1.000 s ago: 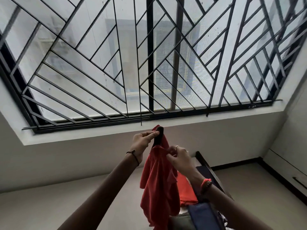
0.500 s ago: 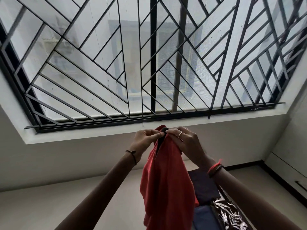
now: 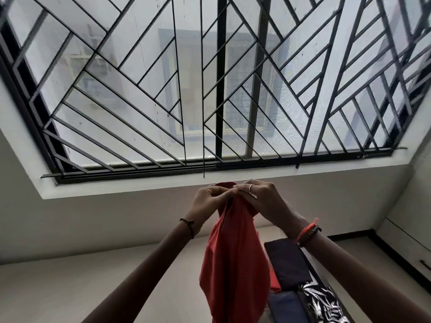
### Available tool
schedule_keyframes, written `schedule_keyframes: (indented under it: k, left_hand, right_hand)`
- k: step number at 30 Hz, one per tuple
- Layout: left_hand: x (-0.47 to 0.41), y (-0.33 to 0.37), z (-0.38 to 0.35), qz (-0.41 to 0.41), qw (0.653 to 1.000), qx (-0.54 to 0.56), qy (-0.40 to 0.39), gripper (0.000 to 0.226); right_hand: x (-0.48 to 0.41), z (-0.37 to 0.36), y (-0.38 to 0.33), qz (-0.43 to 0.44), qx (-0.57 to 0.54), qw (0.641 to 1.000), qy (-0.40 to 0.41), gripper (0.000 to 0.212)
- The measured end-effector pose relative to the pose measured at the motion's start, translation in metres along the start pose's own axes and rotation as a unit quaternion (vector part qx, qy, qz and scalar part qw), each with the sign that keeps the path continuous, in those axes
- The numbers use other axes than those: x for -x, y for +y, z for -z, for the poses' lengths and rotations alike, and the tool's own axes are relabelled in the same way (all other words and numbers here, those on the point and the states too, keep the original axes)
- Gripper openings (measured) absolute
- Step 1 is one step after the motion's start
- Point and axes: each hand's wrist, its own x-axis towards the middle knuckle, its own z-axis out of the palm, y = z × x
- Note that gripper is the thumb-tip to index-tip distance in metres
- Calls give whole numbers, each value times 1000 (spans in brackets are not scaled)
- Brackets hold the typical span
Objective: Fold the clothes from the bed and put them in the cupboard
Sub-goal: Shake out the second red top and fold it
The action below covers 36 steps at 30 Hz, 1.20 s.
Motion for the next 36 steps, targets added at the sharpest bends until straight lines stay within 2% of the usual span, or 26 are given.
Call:
schedule_keyframes:
  k: [3, 9, 13, 15, 19, 25, 28, 33, 36]
  left_hand:
    - [0, -4, -5, -17, 1000, -1, 12, 21]
    - [-4, -16, -7, -116, 983, -125, 68, 12]
    - [1, -14, -7, -152, 928, -320, 115, 21]
    - [3, -13, -9, -161, 912, -352, 135, 21]
    - [3, -12, -12, -164, 918, -327, 150, 12]
    - [4, -15, -15, -160, 924, -315, 149, 14]
    - [0, -17, -17, -159, 936, -280, 142, 12]
    - [-12, -18, -13, -140, 971, -161, 106, 4]
    - [-12, -19, -11, -136, 976, -145, 90, 5]
  right_hand:
    - [0, -2, 1, -11, 25, 1000, 2, 30]
    - [2, -4, -4, -24, 20, 999, 21, 25]
    - [1, -4, -6, -54, -16, 997, 47, 18]
    - [0, -3, -8, -83, -40, 994, 51, 17]
    - [-3, 0, -5, -107, -70, 991, 38, 18]
    - [-5, 4, 6, -121, -110, 987, -7, 15]
    - [-8, 6, 7, -164, -118, 979, -13, 11]
    - [-9, 4, 3, -249, -238, 938, -47, 18]
    - [-8, 6, 1, -295, -374, 878, -39, 21]
